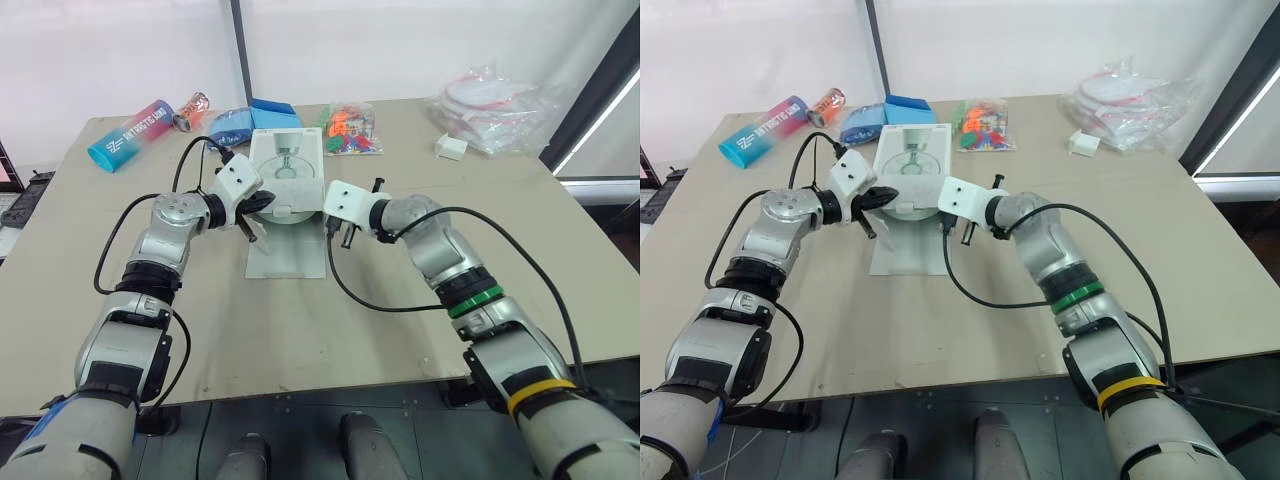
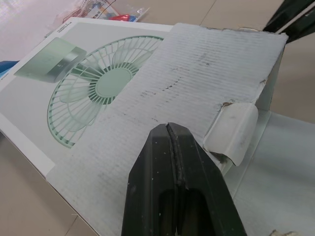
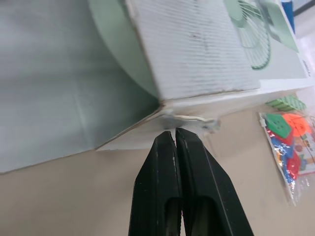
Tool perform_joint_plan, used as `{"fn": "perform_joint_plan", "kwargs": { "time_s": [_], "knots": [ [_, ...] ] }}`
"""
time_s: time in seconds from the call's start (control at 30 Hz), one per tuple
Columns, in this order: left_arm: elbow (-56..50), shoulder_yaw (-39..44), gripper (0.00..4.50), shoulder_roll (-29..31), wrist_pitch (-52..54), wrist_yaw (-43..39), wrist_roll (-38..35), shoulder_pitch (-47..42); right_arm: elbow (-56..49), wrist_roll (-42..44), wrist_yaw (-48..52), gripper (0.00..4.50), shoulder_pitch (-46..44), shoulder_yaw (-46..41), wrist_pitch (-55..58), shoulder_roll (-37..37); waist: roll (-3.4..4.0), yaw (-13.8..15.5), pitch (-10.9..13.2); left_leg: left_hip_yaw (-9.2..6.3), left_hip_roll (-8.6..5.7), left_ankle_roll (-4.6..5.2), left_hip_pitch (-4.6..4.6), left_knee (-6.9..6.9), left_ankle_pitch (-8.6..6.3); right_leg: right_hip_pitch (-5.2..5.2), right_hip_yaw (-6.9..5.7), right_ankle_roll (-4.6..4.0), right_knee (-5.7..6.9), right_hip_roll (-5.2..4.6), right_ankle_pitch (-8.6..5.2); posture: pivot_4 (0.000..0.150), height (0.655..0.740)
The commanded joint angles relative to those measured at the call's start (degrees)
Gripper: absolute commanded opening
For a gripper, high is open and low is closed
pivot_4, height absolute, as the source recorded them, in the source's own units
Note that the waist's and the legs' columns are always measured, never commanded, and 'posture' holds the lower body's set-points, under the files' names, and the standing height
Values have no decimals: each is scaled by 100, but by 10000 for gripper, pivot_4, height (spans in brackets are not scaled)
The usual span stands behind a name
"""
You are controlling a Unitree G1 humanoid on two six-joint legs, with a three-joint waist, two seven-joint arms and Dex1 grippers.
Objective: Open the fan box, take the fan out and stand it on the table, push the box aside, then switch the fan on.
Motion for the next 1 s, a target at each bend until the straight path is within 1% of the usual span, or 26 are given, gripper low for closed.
{"fn": "perform_joint_plan", "kwargs": {
  "time_s": [0.03,0.13,0.23,0.33,0.47,0.63,0.77,0.9,1.0],
  "knots": [
    [-113,54,0,68,13,-9,-19,4,-595,215,451,800,51,-92,-42,-197,0,1,0,0,0,0,0,0,0,0,0,0,1,0,0,1500,7400],
    [-116,55,0,70,14,-3,-17,8,-921,442,833,800,178,-166,28,-354,0,4,0,0,0,0,0,1,0,2,0,0,-2,0,0,1500,7400],
    [-106,57,0,74,10,7,-12,0,-1171,868,1089,800,222,-374,178,-324,0,4,0,0,0,0,0,1,0,2,0,0,-1,0,0,1500,7400],
    [-93,66,0,78,9,15,-15,-19,-1293,1269,1092,800,146,-602,334,-131,0,4,0,-1,0,0,0,1,0,2,0,0,-1,0,0,1500,7400],
    [-156,77,0,94,33,2,-33,-11,-1155,1704,699,800,-131,-1005,621,374,0,3,0,-1,0,0,0,1,0,1,0,0,1,0,0,1500,7400],
    [-309,86,0,130,79,-26,-50,-10,-377,1457,9,800,-395,-936,442,747,0,16,0,-2,0,0,0,1,0,1,0,-1,0,0,1,1500,7400],
    [-470,82,0,168,140,-36,-52,3,222,1308,-419,800,-537,-898,224,908,0,15,0,-1,0,-1,-1,1,0,-2,0,-1,1,-1,1,1500,7400],
    [-1078,87,0,267,320,-154,-114,112,840,1119,-742,800,-603,-808,-33,1004,0,5,0,2,0,-1,-10,-1,0,-22,3,-2,3,-1,1,1500,7400],
    [-1686,69,0,393,530,-303,-164,265,1045,1024,-807,800,-600,-748,-195,1008,0,1,0,7,0,-2,-21,-1,1,-50,7,-8,17,-1,5,1500,7400]
  ]
}}
